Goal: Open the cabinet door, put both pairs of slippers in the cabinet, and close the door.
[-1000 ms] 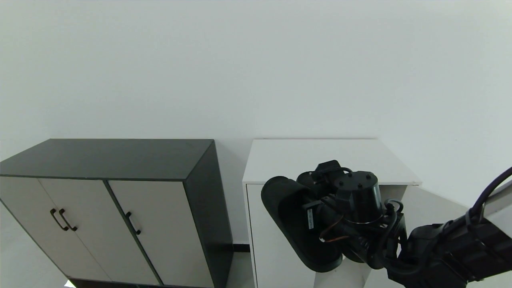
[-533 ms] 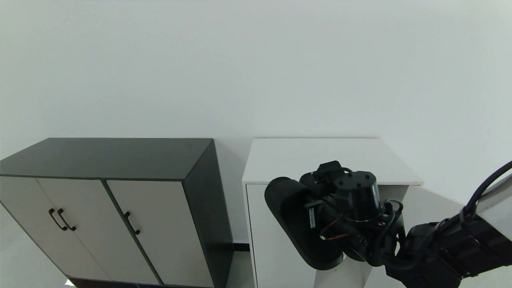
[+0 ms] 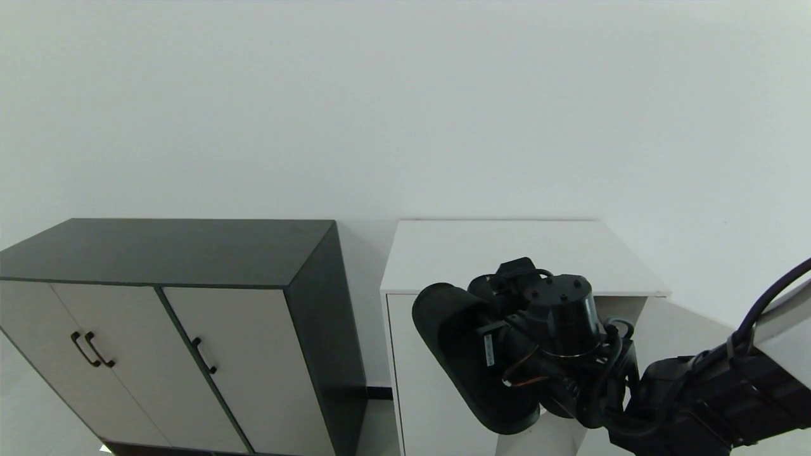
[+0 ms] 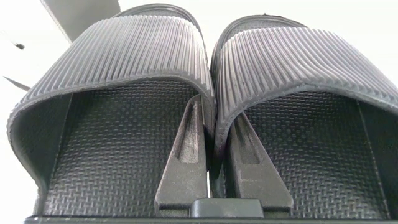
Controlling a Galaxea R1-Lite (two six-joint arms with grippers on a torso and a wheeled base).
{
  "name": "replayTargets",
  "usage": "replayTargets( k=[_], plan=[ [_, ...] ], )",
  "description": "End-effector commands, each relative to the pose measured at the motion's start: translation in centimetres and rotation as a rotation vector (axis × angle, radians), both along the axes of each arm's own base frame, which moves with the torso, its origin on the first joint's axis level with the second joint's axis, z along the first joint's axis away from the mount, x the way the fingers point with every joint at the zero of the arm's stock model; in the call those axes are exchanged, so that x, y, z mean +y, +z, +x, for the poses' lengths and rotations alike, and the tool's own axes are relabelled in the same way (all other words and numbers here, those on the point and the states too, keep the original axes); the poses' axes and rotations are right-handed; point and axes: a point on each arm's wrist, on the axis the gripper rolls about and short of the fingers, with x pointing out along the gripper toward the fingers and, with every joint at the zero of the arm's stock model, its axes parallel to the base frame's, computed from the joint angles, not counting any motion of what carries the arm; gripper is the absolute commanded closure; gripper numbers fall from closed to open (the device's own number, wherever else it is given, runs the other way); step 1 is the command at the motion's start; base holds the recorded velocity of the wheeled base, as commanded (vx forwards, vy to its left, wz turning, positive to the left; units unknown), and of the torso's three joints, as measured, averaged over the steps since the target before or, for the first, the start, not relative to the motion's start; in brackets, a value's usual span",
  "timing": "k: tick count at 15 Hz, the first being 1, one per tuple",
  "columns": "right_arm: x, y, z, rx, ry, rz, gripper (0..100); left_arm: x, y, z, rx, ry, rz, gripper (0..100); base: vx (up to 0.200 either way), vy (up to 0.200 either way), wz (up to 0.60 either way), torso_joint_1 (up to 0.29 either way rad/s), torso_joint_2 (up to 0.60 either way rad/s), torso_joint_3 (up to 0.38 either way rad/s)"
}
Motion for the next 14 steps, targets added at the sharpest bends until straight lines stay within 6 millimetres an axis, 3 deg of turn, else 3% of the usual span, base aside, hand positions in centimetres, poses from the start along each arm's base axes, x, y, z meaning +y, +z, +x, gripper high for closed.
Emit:
replayTargets(
  k=[1, 14],
  plan=[
    [0.09, -0.16, -0.10, 0.006, 0.005, -0.002, 100, 0.00, 0.01, 0.00, -0.001, 0.001, 0.000, 100, 0.000, -0.200, 0.00, 0.022, 0.00, 0.002],
    [0.42, -0.22, -0.80, 0.008, 0.024, -0.008, 100, 0.00, 0.01, 0.00, -0.001, 0.001, 0.000, 100, 0.000, -0.200, 0.00, 0.004, 0.00, 0.002]
  ],
)
